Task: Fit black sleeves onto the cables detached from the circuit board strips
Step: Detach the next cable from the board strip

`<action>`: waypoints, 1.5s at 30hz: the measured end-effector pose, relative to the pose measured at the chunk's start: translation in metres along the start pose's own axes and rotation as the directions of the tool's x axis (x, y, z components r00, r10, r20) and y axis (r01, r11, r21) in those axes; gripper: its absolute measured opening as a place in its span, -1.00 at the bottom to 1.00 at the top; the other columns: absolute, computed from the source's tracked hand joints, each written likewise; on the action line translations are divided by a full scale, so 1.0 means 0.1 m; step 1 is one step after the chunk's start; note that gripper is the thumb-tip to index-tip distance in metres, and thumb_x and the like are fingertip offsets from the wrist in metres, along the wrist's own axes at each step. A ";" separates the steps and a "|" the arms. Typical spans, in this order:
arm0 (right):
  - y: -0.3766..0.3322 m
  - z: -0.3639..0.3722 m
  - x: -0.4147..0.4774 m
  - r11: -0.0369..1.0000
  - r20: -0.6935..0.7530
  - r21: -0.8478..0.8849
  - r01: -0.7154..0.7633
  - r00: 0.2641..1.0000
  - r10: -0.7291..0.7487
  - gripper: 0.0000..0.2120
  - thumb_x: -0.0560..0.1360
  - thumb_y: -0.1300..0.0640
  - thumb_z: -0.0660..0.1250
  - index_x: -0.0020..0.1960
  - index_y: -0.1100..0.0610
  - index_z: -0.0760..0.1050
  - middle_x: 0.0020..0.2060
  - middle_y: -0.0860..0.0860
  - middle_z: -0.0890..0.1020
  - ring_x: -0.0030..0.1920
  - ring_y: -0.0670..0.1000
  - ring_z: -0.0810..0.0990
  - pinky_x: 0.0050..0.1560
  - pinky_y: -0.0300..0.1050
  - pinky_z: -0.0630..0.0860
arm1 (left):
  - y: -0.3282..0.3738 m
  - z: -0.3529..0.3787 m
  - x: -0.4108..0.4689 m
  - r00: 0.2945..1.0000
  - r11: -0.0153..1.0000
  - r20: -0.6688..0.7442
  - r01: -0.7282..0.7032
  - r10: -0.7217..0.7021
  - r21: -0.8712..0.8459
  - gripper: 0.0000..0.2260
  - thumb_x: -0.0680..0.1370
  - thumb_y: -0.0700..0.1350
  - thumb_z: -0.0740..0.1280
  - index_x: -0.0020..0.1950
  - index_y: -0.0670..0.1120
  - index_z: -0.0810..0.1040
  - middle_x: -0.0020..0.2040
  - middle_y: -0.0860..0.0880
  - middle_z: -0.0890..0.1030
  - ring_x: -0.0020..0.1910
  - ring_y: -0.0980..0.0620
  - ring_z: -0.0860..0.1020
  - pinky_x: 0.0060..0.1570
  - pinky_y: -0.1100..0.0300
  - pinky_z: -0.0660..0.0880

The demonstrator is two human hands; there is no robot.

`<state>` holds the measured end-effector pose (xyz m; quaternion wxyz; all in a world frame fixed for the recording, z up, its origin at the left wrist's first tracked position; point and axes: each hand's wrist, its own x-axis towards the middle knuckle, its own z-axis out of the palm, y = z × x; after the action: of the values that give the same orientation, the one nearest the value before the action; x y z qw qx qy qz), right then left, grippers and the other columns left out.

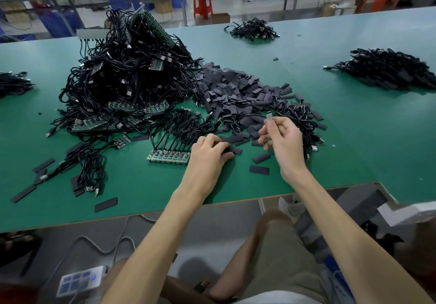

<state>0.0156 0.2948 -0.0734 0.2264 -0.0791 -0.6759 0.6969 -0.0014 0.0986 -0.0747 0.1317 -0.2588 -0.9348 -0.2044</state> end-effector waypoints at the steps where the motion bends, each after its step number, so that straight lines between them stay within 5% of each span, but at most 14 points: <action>1: 0.00 0.00 0.00 1.000 0.010 0.000 -0.003 1.000 0.003 -0.91 0.68 0.18 0.27 0.05 0.19 0.50 -0.29 -0.05 0.64 -0.33 -0.04 0.58 -0.38 -0.19 0.48 | 0.01 0.00 -0.01 1.000 1.000 -0.013 0.001 0.000 0.002 -0.76 0.65 -0.03 0.34 0.19 -0.15 0.67 0.13 -0.10 0.56 0.17 -0.16 0.46 0.20 -0.01 0.35; 8: -0.02 -0.01 -0.01 0.999 0.054 0.037 0.001 0.999 -0.003 -0.93 0.66 0.22 0.30 0.10 0.11 0.54 -0.25 -0.02 0.61 -0.32 -0.05 0.54 -0.37 -0.20 0.48 | 0.06 -0.08 -0.02 0.982 0.999 -0.183 0.050 -0.049 0.000 -0.77 0.71 -0.08 0.24 -0.01 -0.18 0.59 0.04 -0.07 0.56 0.03 -0.10 0.48 0.09 0.01 0.33; 16: -0.05 -0.01 -0.05 0.999 0.214 -0.023 0.025 0.977 -0.020 -0.91 0.55 0.22 0.46 0.00 0.05 0.66 -0.25 -0.04 0.69 -0.29 -0.06 0.59 -0.32 -0.24 0.50 | 0.04 -0.12 -0.08 0.971 0.929 -0.155 0.116 -0.180 -0.351 -0.79 0.73 0.05 0.06 0.02 -0.01 0.38 -0.27 0.06 0.51 -0.30 0.06 0.45 -0.30 0.02 0.37; 22: -0.07 0.04 -0.07 0.993 0.410 -0.101 0.068 0.912 -0.021 -0.94 0.51 0.26 0.51 -0.02 0.17 0.69 -0.21 0.11 0.73 -0.17 0.06 0.68 -0.15 -0.13 0.65 | 0.10 -0.12 -0.11 1.000 0.957 0.002 0.012 -0.012 -0.288 -0.82 0.72 -0.01 0.17 0.32 0.07 0.39 -0.17 0.10 0.62 -0.21 0.06 0.53 -0.17 0.08 0.45; 28: -0.09 0.04 -0.08 0.989 0.445 -0.120 0.087 0.895 -0.025 -0.91 0.47 0.25 0.54 -0.04 0.22 0.69 -0.22 0.08 0.74 -0.21 -0.03 0.67 -0.16 -0.23 0.57 | 0.11 -0.14 -0.09 0.999 0.969 0.021 0.038 -0.034 -0.244 -0.81 0.71 0.02 0.18 0.17 -0.07 0.47 -0.14 0.02 0.68 -0.12 -0.12 0.57 -0.05 -0.11 0.49; 38: -0.05 0.00 -0.06 0.989 0.415 -0.116 0.090 0.909 -0.034 -0.91 0.57 0.23 0.44 0.02 0.10 0.70 -0.21 0.06 0.73 -0.23 -0.01 0.63 -0.18 -0.23 0.56 | 0.12 -0.15 -0.09 0.999 0.969 0.039 -0.003 0.013 -0.247 -0.81 0.70 0.01 0.20 0.25 -0.03 0.46 -0.17 0.03 0.66 -0.11 -0.15 0.52 -0.03 -0.07 0.45; 45: -0.04 0.02 -0.06 0.993 0.391 -0.112 0.046 0.921 0.001 -0.80 0.53 0.25 0.48 0.06 0.29 0.51 -0.25 0.03 0.71 -0.28 0.03 0.63 -0.16 -0.20 0.56 | 0.12 -0.13 -0.10 0.998 0.966 0.024 -0.045 0.053 -0.253 -0.75 0.65 0.07 0.30 0.21 -0.06 0.44 -0.18 0.10 0.56 -0.14 -0.10 0.43 -0.18 0.09 0.26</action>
<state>0.0207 0.2905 -0.0705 0.0904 0.0556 -0.7485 0.6546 0.0151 0.0984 -0.0626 0.0886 -0.2994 -0.8965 -0.3144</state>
